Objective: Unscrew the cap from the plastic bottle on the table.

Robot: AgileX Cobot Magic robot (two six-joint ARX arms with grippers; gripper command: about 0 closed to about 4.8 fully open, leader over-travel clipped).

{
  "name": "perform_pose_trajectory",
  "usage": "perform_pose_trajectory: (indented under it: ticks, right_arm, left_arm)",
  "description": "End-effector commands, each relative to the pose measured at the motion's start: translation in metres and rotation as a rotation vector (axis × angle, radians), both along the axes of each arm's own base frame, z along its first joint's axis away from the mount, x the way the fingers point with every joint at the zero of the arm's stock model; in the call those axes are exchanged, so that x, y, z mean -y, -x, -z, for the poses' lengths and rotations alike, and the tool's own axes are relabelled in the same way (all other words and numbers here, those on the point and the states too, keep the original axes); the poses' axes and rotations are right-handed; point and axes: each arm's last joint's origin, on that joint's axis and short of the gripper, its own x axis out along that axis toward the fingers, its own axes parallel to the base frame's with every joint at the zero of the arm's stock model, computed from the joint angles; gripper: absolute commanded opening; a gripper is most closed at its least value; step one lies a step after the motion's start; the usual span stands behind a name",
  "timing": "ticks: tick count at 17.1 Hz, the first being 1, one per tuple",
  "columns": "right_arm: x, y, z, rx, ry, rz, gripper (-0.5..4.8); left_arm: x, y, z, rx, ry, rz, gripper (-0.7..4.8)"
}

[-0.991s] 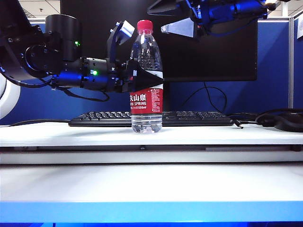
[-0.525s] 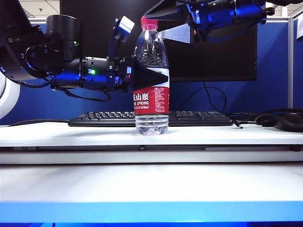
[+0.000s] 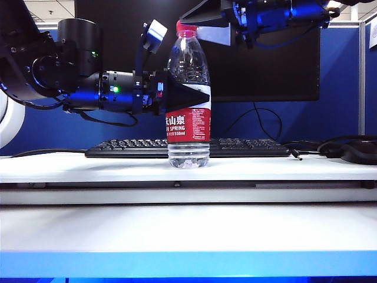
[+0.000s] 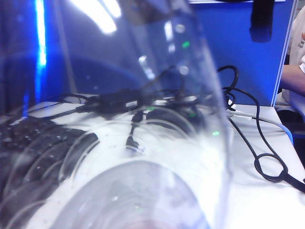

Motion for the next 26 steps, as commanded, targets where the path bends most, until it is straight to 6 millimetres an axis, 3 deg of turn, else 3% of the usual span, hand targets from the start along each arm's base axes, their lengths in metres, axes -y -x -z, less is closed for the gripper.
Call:
perform_pose_trajectory:
  ticks: [1, 3, 12, 18, 25, 26]
  right_arm:
    - [0.001, -0.001, -0.003, 0.001, -0.006, 0.027, 1.97]
    - [-0.003, 0.001, -0.001, -0.012, 0.0, 0.022, 1.17]
    - [-0.027, 0.01, 0.004, -0.067, 0.033, 0.117, 1.16]
    - [-0.025, 0.012, 0.007, -0.13, 0.063, 0.148, 1.16]
    - [-0.021, 0.028, -0.009, -0.141, 0.097, 0.272, 1.17]
    - [-0.02, 0.028, -0.009, -0.135, 0.099, 0.271, 1.43]
  left_arm:
    - [0.002, 0.0, -0.005, 0.041, 0.013, -0.003, 2.41]
    - [0.002, 0.0, -0.005, 0.041, 0.013, -0.008, 2.41]
    - [0.002, 0.0, -0.004, 0.032, 0.009, -0.008, 2.41]
    - [0.001, -0.002, 0.0, 0.0, -0.014, -0.081, 2.41]
    - [0.003, -0.003, -0.001, 0.012, -0.02, -0.147, 2.41]
    - [0.003, -0.003, 0.0, 0.011, -0.02, -0.147, 2.41]
